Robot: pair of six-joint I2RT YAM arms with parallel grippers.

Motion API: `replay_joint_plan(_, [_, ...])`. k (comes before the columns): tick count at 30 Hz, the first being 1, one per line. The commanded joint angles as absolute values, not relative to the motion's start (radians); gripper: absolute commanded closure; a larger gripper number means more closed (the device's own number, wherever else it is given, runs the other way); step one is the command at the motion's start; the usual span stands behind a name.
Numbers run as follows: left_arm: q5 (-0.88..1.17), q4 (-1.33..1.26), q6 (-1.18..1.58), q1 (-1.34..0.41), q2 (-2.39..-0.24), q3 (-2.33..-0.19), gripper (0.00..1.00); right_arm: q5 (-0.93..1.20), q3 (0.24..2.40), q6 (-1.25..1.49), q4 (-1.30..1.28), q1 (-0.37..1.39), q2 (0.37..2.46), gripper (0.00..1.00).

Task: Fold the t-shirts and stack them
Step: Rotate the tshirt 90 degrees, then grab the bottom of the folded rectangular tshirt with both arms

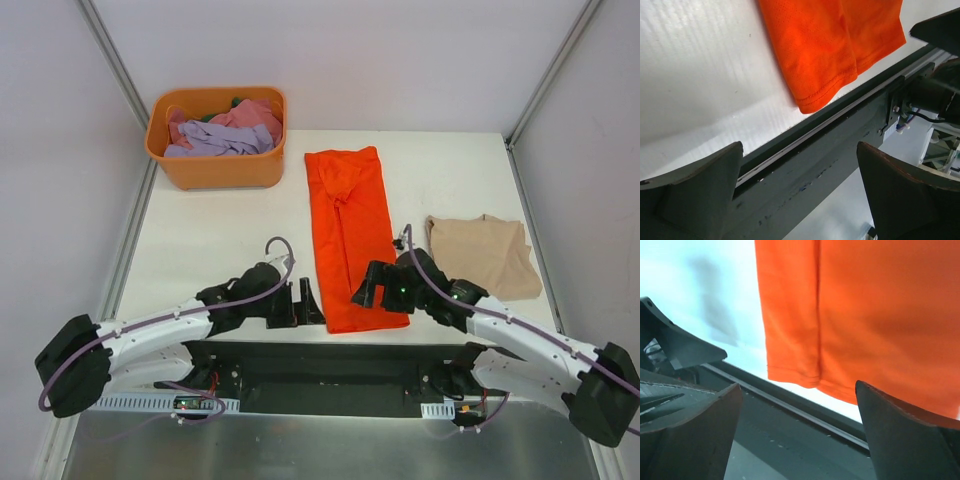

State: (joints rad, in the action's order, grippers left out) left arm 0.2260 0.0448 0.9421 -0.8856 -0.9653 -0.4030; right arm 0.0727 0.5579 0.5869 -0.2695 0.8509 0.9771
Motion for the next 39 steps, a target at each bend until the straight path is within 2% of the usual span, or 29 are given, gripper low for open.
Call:
replay_joint_plan(1, [0.201,-0.095,1.015,-0.936,-1.075,-0.437,0.07,-0.050,0.532,0.557,-0.405,0.793,0.852,0.04])
replay_joint_plan(6, [0.181,-0.113,1.032,-0.971,-1.212,-0.506,0.22,-0.150,0.499,0.538,-0.511,0.752,0.715,0.04])
replay_joint_plan(12, [0.164,-0.164,1.088,-1.014,-1.314,-0.534,0.34,-0.253,0.456,0.563,-0.610,0.729,0.580,0.04])
replay_joint_plan(18, [0.169,-0.164,1.092,-1.023,-1.408,-0.575,0.53,-0.299,0.433,0.555,-0.635,0.729,0.523,0.04])
replay_joint_plan(23, [0.189,-0.167,1.098,-1.025,-1.468,-0.612,0.64,-0.301,0.420,0.552,-0.650,0.727,0.529,0.04])
replay_joint_plan(27, [0.201,-0.167,1.104,-1.031,-1.489,-0.626,0.80,-0.301,0.414,0.568,-0.673,0.724,0.546,0.04])
replay_joint_plan(29, [0.201,-0.167,1.108,-1.034,-1.483,-0.620,0.99,-0.290,0.408,0.569,-0.678,0.724,0.552,0.04])
replay_joint_plan(39, [0.164,-0.132,1.135,-1.034,-1.405,-0.552,1.00,-0.118,0.339,0.580,-0.582,0.724,0.569,0.01])
